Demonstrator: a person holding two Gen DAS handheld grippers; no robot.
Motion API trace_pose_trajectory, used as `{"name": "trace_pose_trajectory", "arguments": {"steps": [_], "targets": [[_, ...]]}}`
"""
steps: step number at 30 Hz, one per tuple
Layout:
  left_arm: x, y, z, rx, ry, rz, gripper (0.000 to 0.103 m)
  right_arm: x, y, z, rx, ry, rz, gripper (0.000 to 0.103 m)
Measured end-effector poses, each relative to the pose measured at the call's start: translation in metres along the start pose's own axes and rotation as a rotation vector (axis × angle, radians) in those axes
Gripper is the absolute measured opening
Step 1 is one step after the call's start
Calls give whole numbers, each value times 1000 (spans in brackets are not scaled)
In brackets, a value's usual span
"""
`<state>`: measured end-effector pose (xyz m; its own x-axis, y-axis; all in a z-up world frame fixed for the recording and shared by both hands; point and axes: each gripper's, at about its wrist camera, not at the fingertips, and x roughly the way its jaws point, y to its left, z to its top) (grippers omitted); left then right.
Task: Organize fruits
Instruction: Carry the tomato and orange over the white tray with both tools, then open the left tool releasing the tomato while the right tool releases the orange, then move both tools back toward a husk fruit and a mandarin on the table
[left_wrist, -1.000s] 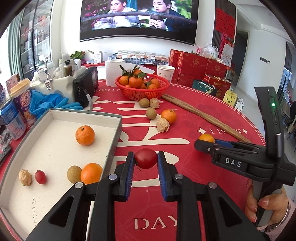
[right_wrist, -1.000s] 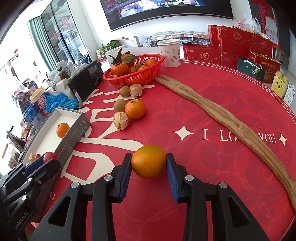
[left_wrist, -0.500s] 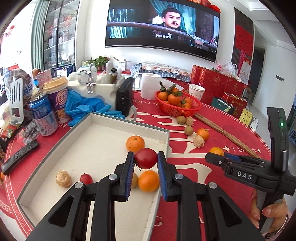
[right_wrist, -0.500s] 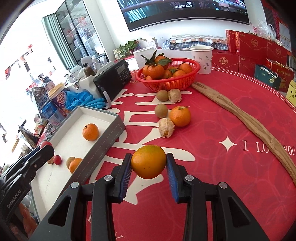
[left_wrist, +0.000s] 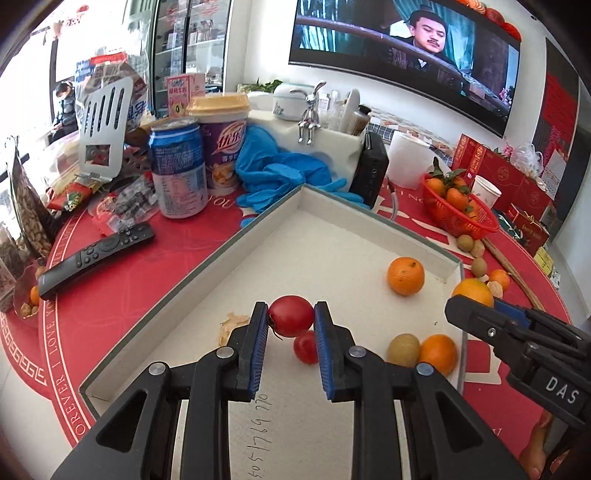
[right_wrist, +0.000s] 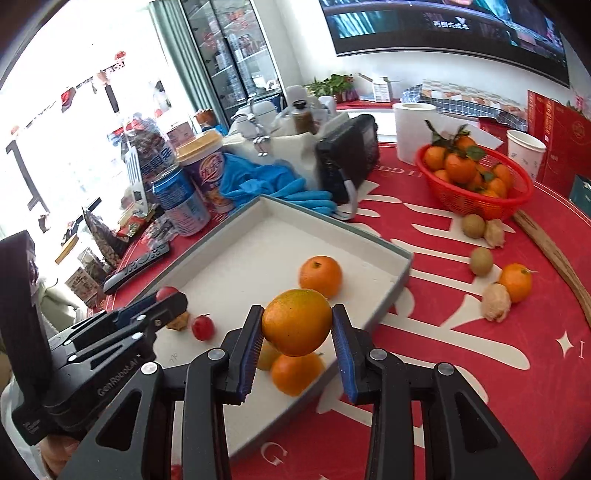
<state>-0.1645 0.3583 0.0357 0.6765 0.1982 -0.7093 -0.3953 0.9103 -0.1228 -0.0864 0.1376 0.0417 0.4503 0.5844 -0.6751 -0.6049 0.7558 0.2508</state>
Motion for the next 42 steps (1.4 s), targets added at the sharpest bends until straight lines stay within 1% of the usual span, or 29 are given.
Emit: {"name": "trace_pose_trajectory", "arguments": {"steps": [2, 3, 7, 10, 11, 12, 13, 14, 15, 17, 19, 21, 22, 23, 24, 26, 31, 34, 36, 39, 42], "targets": [[8, 7, -3, -27, 45, -27, 27, 10, 11, 0, -19, 15, 13, 38], [9, 10, -5, -37, 52, -36, 27, 14, 14, 0, -25, 25, 20, 38], [8, 4, -11, 4, 45, -2, 27, 34, 23, -6, -35, 71, 28, 38], [5, 2, -11, 10, 38, -5, 29, 40, 24, -8, -38, 81, 27, 38], [4, 2, -11, 7, 35, -3, 34, 39, 24, -7, -41, 76, 25, 38], [3, 3, -10, 1, 26, 11, 42, 38, 25, -5, -43, 72, 24, 38], [2, 4, -8, -5, 17, 30, 48, 37, 24, -4, -45, 69, 22, 38], [0, 7, -7, -16, 5, 50, 62, 35, 23, -2, -44, 64, 21, 38], [-2, 10, -6, -32, -6, 63, 72, 33, 21, 0, -40, 60, 21, 38], [-5, 16, -4, -65, -21, 59, 81, 31, 18, 4, -25, 56, 31, 38], [-7, 20, -3, -96, -24, 40, 81, 28, 16, 7, -17, 53, 29, 45], [-6, 20, -3, -107, -19, 31, 83, 20, 14, 9, -17, 29, 19, 65], [-6, 18, -3, -104, -15, 32, 83, 14, 14, 10, -20, 14, 18, 70], [-6, 17, -2, -101, -15, 37, 83, 8, 14, 10, -27, -2, 18, 82], [-6, 15, -3, -98, -19, 38, 83, 2, 14, 10, -35, -16, 15, 92], [-7, 12, -2, -94, -23, 32, 84, -11, 13, 10, -58, -46, 1, 103], [-7, 4, -2, -82, -21, 34, 84, -32, 1, 3, -84, -70, -77, 103], [-8, -1, -3, -72, -29, 29, 84, -37, -20, -7, -60, -48, -151, 103], [-9, -6, -3, -47, -41, 36, 84, -40, -41, -13, -21, -20, -191, 103], [-14, -11, -3, -10, -71, 81, 84, -48, -73, -24, 46, -1, -267, 103], [-20, -14, -4, 47, -120, 166, 84, -54, -97, -34, 95, -7, -322, 103]]}}
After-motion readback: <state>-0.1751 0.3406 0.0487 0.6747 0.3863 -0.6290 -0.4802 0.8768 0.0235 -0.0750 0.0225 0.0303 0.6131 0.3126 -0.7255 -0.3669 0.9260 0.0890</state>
